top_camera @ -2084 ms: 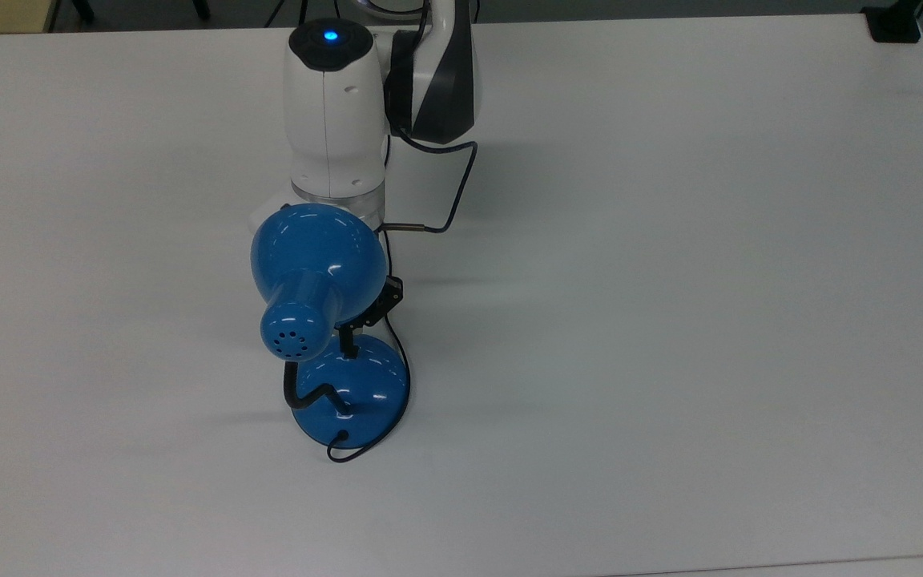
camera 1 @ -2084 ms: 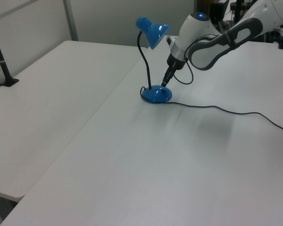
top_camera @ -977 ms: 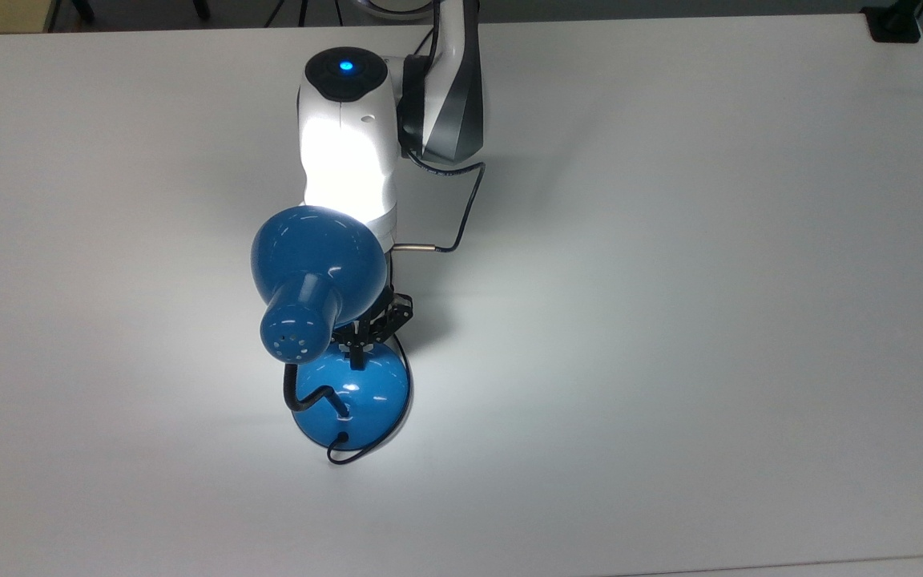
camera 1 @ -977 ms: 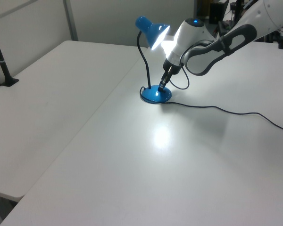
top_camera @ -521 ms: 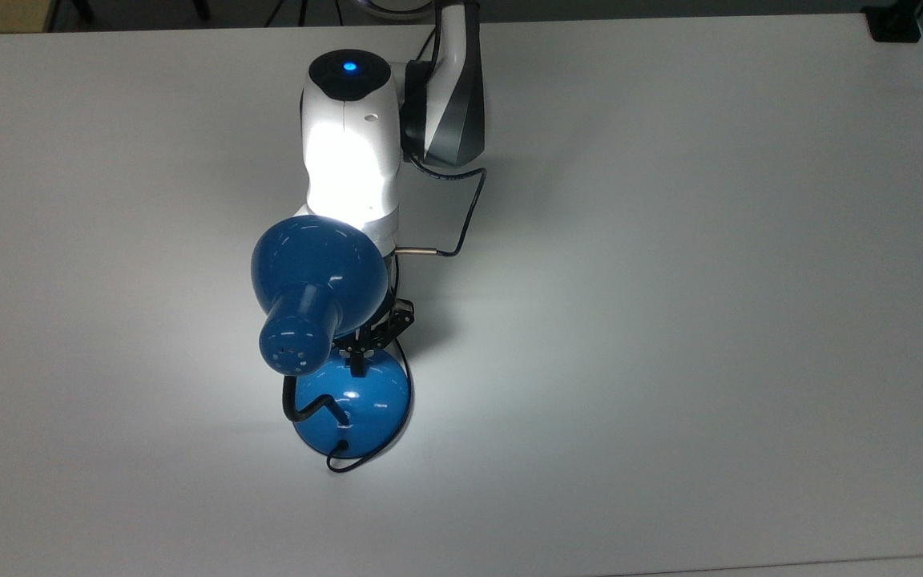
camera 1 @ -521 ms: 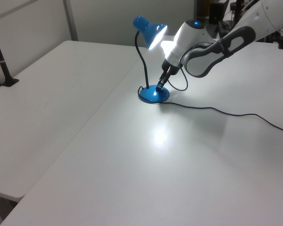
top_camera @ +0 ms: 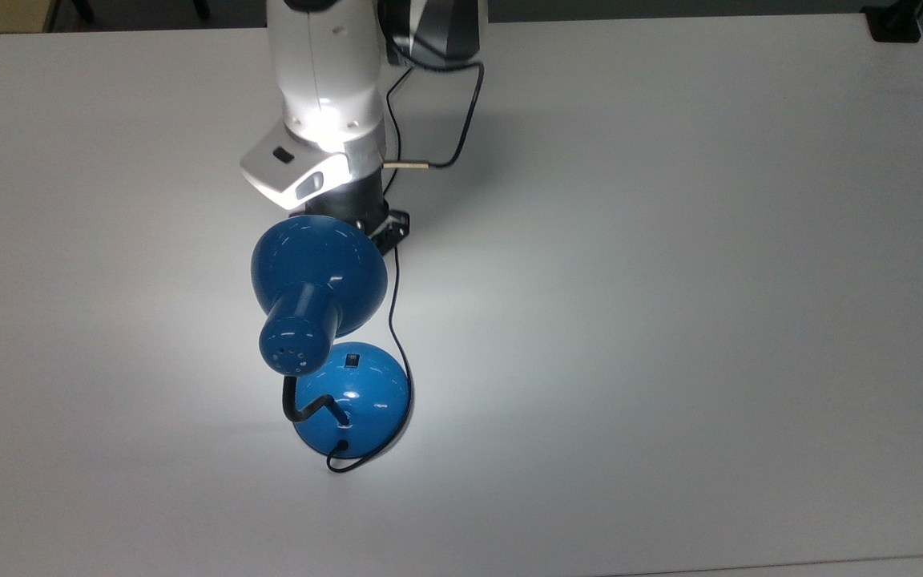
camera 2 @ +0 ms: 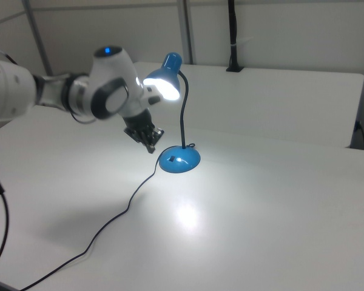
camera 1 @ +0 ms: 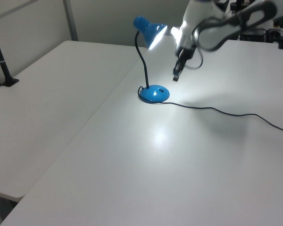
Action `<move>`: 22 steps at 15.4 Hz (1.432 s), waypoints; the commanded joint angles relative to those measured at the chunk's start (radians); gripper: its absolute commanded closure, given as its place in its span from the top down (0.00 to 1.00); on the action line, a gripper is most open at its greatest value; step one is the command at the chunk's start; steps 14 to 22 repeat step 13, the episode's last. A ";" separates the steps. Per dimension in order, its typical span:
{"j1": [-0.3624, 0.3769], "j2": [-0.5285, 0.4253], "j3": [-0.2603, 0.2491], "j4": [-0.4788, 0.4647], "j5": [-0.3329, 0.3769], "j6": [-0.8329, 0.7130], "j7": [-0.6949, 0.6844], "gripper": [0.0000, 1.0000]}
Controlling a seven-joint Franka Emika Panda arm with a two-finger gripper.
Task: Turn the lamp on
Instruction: 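Lift the gripper up away from the lit lamp base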
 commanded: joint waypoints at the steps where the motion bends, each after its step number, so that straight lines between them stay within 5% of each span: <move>1: 0.013 -0.219 -0.052 -0.061 0.008 -0.284 0.005 0.30; 2: 0.015 -0.259 -0.055 -0.053 0.006 -0.358 0.005 0.47; 3: 0.015 -0.282 -0.058 -0.039 -0.002 -0.433 0.010 0.87; 4: 0.015 -0.294 -0.057 -0.014 -0.020 -0.509 0.010 1.00; 10: 0.010 -0.302 -0.046 0.119 -0.100 -0.749 0.011 1.00; 22: 0.002 -0.304 -0.046 0.125 -0.098 -0.756 0.011 1.00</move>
